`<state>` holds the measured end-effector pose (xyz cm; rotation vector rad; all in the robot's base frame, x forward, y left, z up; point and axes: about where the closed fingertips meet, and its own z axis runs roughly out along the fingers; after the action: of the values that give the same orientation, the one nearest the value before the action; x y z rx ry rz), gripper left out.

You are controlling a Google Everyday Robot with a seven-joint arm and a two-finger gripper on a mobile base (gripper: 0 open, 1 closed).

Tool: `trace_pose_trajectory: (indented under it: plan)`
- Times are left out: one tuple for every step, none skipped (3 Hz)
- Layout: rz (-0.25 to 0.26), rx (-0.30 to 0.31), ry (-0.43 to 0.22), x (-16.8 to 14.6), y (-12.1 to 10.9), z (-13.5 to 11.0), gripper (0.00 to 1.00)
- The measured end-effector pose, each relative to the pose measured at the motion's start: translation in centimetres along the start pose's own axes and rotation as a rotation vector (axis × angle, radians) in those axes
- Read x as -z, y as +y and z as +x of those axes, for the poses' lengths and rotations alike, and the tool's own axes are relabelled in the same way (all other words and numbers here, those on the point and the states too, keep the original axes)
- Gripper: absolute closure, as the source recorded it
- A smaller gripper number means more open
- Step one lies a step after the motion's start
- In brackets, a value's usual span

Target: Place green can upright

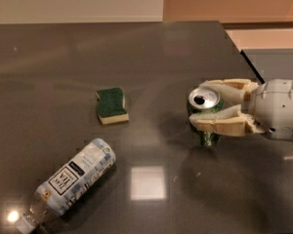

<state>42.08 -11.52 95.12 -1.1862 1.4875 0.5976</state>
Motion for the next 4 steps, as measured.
trace_pose_trajectory:
  plan:
    - [0.004, -0.092, -0.063, -0.4, -0.1, 0.8, 1.00]
    - [0.019, -0.148, -0.137, -0.8, -0.2, 1.2, 1.00]
    - [0.029, -0.163, -0.192, -1.1, 0.0, 1.5, 1.00]
    - [0.032, -0.160, -0.220, -1.4, 0.5, 1.8, 1.00]
